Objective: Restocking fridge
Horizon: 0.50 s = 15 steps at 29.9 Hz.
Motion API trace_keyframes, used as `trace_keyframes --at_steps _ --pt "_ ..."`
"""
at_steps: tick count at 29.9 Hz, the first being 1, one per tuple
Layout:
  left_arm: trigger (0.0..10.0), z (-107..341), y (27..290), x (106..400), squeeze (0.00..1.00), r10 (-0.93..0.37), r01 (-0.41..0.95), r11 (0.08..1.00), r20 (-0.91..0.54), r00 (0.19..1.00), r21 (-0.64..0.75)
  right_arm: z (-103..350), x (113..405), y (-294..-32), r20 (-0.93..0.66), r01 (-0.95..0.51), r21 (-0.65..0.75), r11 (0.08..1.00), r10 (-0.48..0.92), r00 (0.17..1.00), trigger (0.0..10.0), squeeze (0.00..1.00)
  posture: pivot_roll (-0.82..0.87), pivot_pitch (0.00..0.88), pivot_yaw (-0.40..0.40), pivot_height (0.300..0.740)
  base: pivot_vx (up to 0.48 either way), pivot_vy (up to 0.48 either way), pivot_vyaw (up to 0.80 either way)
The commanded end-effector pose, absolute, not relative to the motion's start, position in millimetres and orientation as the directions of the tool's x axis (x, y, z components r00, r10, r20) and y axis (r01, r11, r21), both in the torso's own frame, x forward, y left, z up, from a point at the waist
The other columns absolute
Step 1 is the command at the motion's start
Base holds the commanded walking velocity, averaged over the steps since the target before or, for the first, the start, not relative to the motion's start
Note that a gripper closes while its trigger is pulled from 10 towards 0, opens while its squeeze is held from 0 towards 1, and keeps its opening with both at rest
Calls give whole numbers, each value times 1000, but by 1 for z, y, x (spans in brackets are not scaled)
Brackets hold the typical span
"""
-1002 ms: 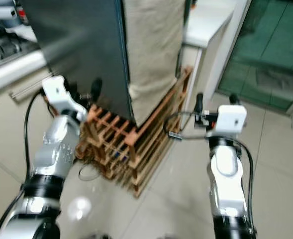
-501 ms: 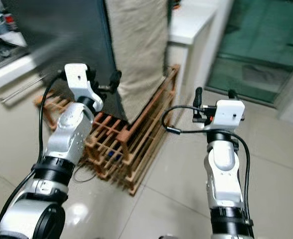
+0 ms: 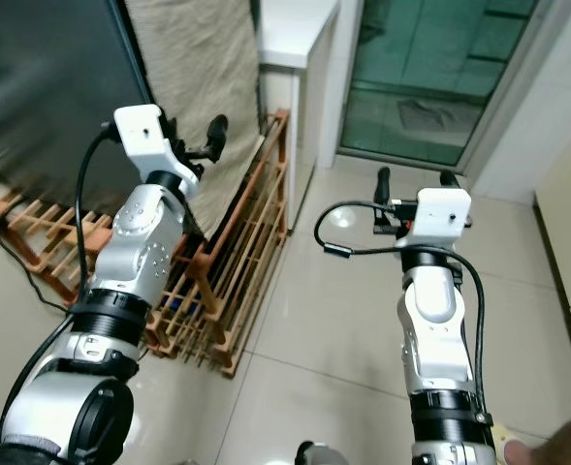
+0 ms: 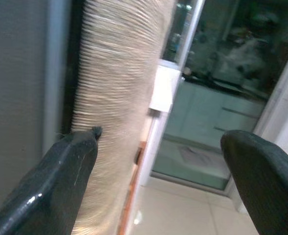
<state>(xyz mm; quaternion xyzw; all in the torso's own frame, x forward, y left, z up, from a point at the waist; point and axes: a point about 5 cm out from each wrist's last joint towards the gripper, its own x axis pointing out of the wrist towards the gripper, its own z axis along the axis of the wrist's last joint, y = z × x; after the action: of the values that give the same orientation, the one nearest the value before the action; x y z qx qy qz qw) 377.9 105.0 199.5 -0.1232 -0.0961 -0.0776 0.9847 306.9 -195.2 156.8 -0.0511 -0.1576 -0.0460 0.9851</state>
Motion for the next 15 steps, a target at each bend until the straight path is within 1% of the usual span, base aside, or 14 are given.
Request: trace_keyframes --at_steps 1,10,12,14,15 --pt "10000 207 112 381 0 -101 154 962 228 968 -227 157 308 -194 318 96 -92 991 -62 946 10000 0 -115 0 20 740 0 0 0" --pt "10000 224 114 380 0 -94 170 952 287 953 -255 158 308 -196 318 87 -106 990 -49 947 10000 0 -130 0 13 740 0 0 0" --pt "10000 224 112 380 0 -102 181 948 288 952 -263 158 307 -196 317 87 -108 990 -49 947 10000 0 -131 0 12 740 0 0 0" --pt "10000 225 97 380 0 -164 264 906 301 940 -331 158 307 -195 314 83 -110 990 -45 948 10000 0 -135 0 10 740 0 0 0" --pt "10000 225 97 380 0 -164 264 906 301 940 -331 158 307 -195 314 83 -110 990 -45 948 10000 0 -135 0 10 740 0 0 0"
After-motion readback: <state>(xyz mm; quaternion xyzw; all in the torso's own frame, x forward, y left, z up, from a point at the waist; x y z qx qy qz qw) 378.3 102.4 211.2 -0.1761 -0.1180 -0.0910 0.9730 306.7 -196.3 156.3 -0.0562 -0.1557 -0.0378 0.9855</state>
